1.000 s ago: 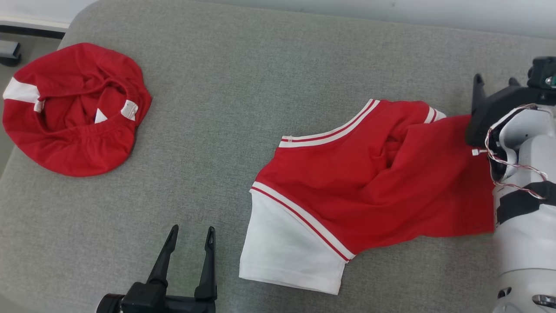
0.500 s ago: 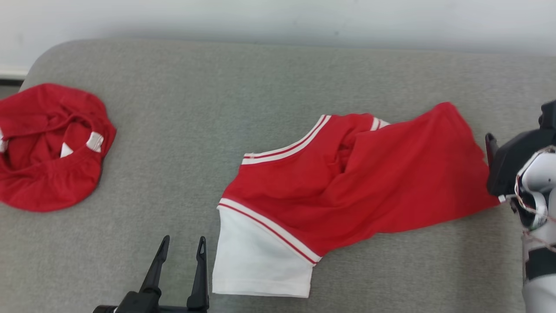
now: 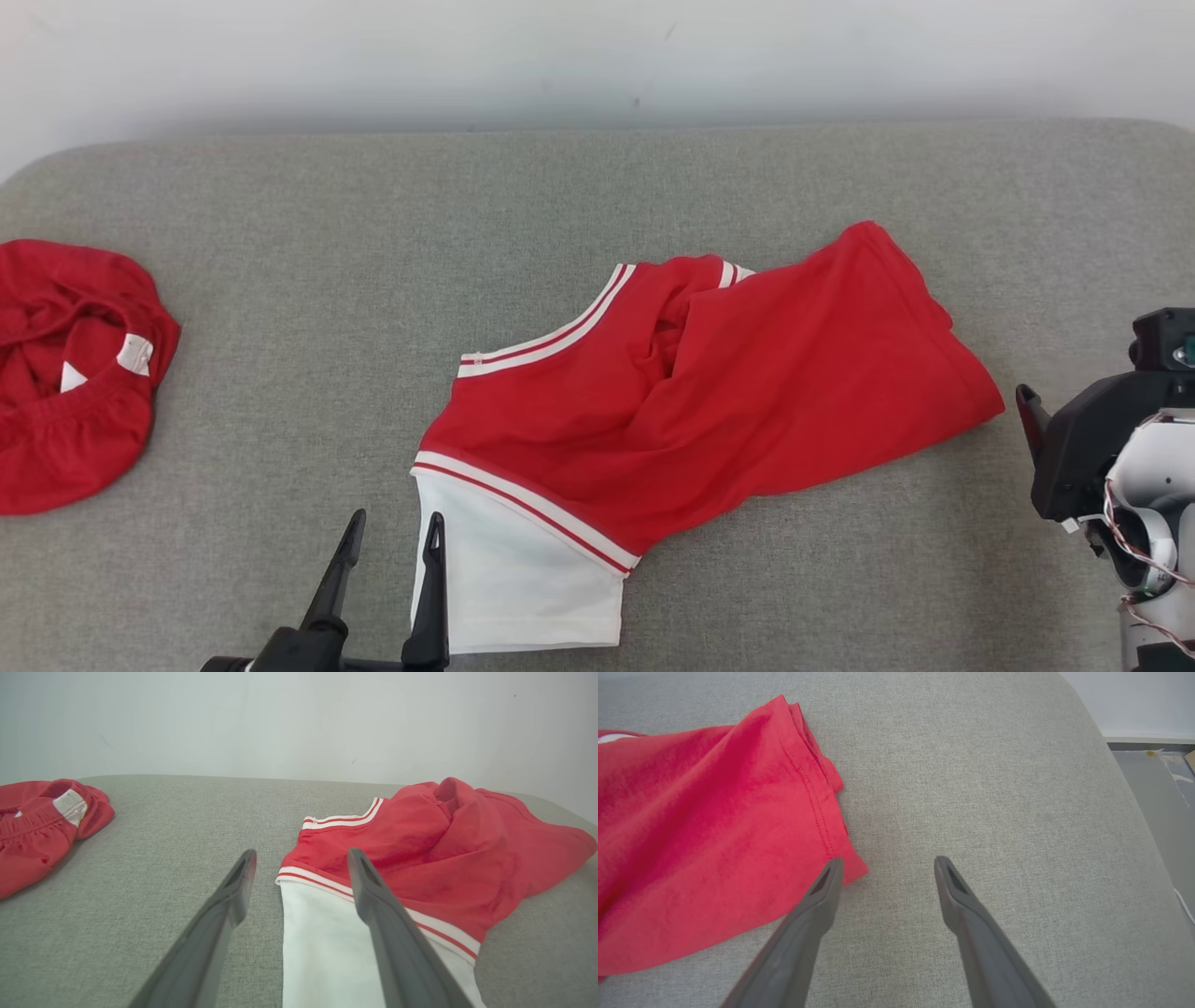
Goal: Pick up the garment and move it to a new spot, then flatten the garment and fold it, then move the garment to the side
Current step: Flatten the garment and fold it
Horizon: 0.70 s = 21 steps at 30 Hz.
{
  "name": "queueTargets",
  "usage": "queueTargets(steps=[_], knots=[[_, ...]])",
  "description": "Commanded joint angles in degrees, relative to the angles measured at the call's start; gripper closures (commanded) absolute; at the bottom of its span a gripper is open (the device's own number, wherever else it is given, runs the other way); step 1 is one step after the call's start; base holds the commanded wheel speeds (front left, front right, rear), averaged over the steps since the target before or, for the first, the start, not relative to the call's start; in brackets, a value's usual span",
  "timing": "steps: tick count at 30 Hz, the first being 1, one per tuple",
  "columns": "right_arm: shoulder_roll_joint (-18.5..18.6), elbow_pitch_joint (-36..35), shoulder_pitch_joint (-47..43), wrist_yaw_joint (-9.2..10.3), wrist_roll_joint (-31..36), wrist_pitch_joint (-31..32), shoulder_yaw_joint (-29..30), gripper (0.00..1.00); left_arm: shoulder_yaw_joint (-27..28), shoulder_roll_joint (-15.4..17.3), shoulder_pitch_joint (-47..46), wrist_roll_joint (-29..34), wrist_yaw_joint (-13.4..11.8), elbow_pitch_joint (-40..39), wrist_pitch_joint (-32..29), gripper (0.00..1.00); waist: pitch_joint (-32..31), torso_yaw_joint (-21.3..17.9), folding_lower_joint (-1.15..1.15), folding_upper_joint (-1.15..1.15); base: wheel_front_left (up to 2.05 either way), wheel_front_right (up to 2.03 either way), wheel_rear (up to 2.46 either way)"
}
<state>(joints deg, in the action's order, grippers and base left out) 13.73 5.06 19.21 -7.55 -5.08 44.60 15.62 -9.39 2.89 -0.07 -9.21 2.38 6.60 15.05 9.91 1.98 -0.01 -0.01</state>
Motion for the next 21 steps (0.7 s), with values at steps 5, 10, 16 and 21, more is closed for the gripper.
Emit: queueTargets(steps=[5,10,16,21], knots=[[-0.18,0.67,-0.29,0.13,-0.15,-0.36,-1.44,0.16,0.23,-0.01,-0.77,0.94,0.51,0.41,0.19,0.00,1.15,0.44,0.01,0.01,0.00,0.00,0.00],[0.67,3.15,0.94,0.13,0.08,-1.80,-3.08,0.24,0.82,-0.02,-1.16,1.49,0.87,0.41,0.19,0.00,2.33,1.23,0.01,0.01,0.00,0.00,0.00],[1.27,6.28,2.16,0.13,0.67,-3.93,-4.26,0.46,1.01,-0.02,-1.29,1.60,1.06,0.30,0.19,0.00,3.22,1.80,0.01,0.01,0.00,0.00,0.00],[0.79,7.45,1.48,0.13,0.32,-3.12,-4.08,0.99,1.00,-0.02,-1.30,1.58,1.17,0.46,0.19,0.00,3.18,2.20,0.01,0.01,0.00,0.00,0.00]])
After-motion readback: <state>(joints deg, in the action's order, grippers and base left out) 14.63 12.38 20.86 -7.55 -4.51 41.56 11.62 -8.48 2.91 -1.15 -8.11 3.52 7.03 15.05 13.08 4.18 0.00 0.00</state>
